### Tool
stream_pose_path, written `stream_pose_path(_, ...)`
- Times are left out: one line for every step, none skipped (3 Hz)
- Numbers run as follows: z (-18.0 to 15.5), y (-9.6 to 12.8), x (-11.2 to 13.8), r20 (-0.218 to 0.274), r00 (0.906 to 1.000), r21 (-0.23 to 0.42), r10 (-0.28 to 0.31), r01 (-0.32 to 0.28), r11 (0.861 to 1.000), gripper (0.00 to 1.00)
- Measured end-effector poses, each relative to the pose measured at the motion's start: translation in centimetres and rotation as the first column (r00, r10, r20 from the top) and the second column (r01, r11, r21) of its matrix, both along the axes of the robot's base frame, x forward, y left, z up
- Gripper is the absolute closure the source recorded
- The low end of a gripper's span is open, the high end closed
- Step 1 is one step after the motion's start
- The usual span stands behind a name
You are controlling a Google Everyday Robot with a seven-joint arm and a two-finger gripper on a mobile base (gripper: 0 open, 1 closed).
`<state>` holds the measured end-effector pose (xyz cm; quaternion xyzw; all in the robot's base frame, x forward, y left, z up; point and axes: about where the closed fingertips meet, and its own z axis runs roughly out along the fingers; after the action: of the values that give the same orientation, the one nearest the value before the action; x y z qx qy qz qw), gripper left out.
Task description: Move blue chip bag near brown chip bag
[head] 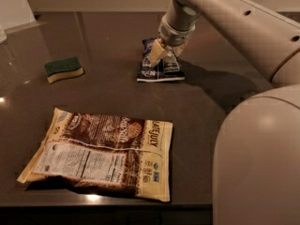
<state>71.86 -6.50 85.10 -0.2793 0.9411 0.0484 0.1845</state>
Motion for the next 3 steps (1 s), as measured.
stream_pose_path(0.5, -0.3, -0.7, -0.002, 0.9999, 0.025, 0.014, -0.014, 1.0, 0.65)
stream_pose_path(1.3, -0.7, -1.7, 0.005, 0.9995, 0.048, 0.031, -0.031, 0.998, 0.88)
stream_pose_path(2.9, -0.6, -3.3, 0.031, 0.9964, 0.075, 0.08, -0.082, 0.994, 1.0)
